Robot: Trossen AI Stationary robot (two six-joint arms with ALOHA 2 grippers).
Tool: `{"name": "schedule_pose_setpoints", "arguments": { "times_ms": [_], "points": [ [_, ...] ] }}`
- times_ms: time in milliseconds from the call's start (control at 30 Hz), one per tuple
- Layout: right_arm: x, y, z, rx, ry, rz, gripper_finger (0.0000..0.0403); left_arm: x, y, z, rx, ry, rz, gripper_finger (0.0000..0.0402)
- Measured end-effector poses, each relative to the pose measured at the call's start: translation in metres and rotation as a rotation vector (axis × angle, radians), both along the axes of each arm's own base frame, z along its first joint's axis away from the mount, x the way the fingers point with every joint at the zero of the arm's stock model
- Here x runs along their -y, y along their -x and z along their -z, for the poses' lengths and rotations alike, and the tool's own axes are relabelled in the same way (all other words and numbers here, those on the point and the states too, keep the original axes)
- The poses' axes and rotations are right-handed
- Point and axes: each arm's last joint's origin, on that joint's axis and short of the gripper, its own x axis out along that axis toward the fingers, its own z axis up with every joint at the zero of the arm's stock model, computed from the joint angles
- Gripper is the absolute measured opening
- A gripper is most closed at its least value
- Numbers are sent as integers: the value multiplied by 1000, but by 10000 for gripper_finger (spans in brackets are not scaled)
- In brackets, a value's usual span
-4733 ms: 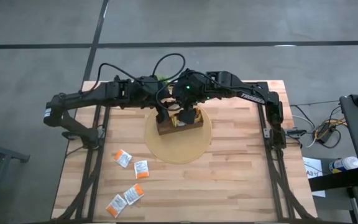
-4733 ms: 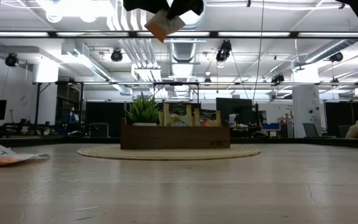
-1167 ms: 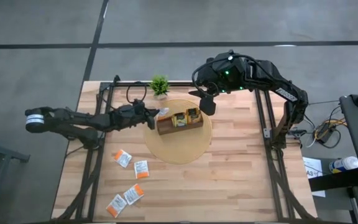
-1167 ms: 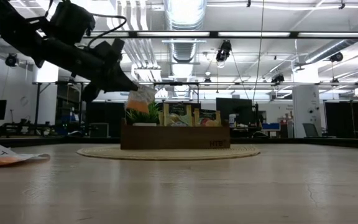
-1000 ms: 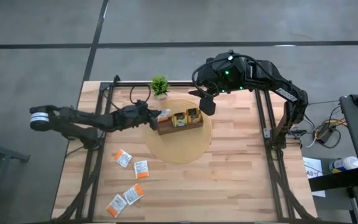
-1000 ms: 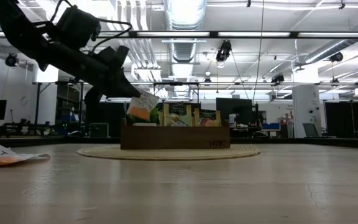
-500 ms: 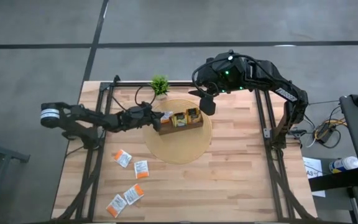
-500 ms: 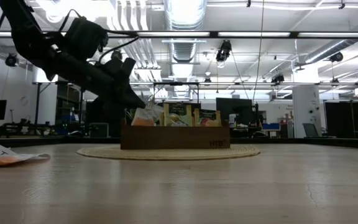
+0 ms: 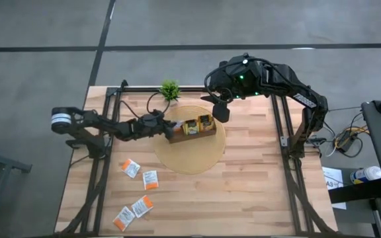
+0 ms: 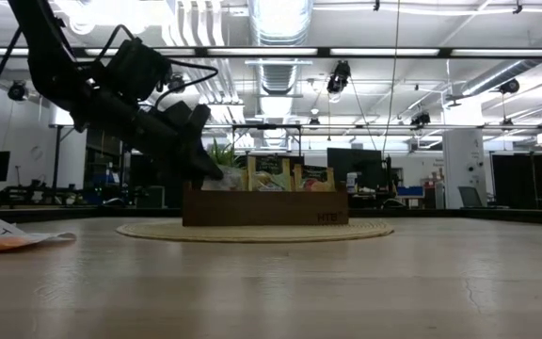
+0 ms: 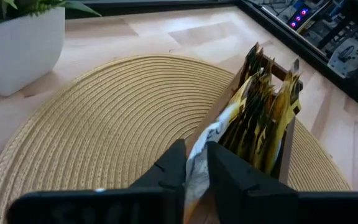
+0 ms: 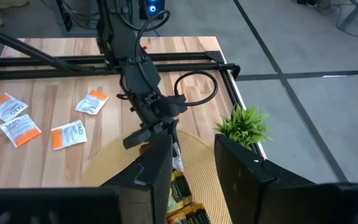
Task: Pick & Place Tea
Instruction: Put the white tea bag into the left section of the wooden organizer
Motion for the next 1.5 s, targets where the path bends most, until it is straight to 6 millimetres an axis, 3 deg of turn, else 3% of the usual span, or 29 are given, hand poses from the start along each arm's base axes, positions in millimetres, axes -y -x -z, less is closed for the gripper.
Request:
{"name": "schedule_pose_setpoints", "arguments": {
  "times_ms": [367, 633, 900, 1200, 1500],
  "points": [
    [0, 0, 0, -2, 2, -2, 109, -1, -4, -12, 36, -25, 12, 138],
    [0, 0, 0, -3, 2, -3, 113, 1, -2, -25, 78, -36, 46, 142],
    [0, 2, 3, -36, -22, 8, 114, 10, 10, -55, 141, 17, 144, 142],
    [-8, 3, 6, -68, -34, -13, 114, 42, 26, -83, 78, 67, 261, 142],
    [-30, 4, 9, -113, -53, -68, 114, 91, 31, -104, -2, 123, 470, 142]
  ]
}}
